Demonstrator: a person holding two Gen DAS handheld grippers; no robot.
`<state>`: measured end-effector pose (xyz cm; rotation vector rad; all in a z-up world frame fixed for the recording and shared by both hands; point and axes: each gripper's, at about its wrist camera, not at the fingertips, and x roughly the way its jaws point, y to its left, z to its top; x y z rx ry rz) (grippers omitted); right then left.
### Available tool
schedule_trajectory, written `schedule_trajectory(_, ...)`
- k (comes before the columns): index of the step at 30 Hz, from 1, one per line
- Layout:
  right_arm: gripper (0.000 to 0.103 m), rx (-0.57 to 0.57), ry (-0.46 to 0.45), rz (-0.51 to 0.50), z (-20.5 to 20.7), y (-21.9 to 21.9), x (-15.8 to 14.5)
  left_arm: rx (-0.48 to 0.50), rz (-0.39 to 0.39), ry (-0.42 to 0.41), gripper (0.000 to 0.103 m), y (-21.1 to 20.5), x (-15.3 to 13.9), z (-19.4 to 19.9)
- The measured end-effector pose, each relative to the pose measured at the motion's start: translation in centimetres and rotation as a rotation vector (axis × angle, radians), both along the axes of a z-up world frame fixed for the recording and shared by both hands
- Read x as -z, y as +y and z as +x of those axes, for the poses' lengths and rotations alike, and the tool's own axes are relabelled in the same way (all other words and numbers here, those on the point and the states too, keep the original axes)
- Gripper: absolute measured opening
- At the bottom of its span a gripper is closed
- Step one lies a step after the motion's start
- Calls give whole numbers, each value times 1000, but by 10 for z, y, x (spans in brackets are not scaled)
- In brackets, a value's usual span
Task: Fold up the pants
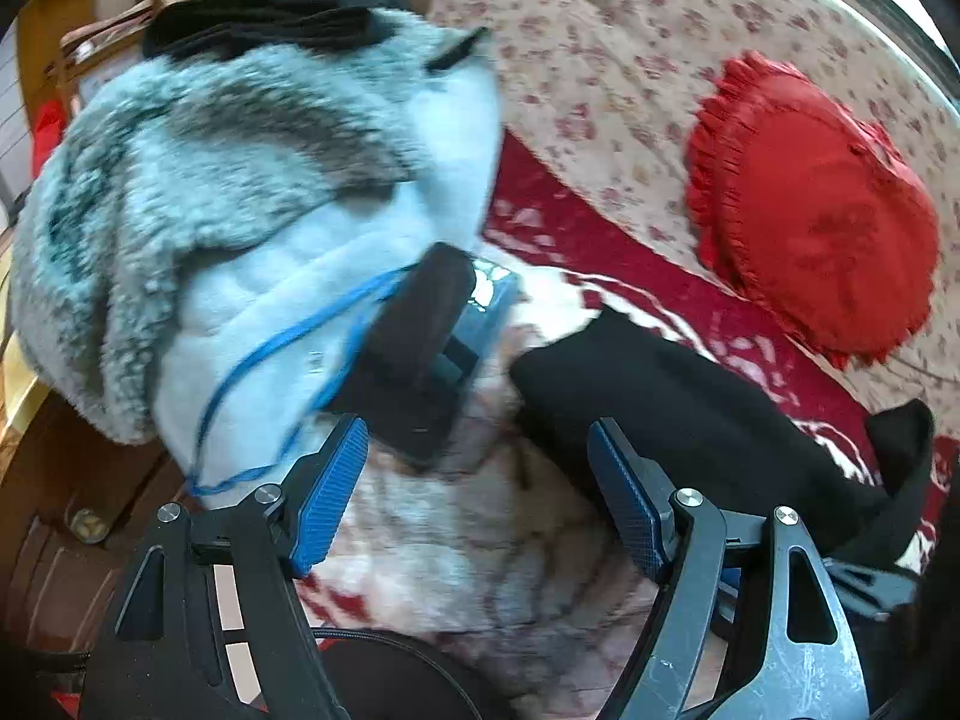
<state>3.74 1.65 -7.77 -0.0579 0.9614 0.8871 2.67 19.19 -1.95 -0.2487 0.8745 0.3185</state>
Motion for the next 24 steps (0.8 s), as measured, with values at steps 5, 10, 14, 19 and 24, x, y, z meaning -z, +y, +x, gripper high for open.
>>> schedule_trajectory(5,22,131,-93,-2,5,-64,-45,83,-16,-3,77,-34,2,13)
schedule_trajectory(10,36,381,-182,-127,47,-145,-69,168,-2,36,77,-72,17,28)
schedule_trajectory(14,36,513,-153,-280,98,-193,-62,226,18,113,77,-98,42,38)
schedule_trajectory(19,36,532,-98,-298,124,-223,-52,225,53,116,77,-105,47,39)
schedule_trajectory(24,36,503,-41,-331,107,-232,-23,230,68,118,77,-107,47,41)
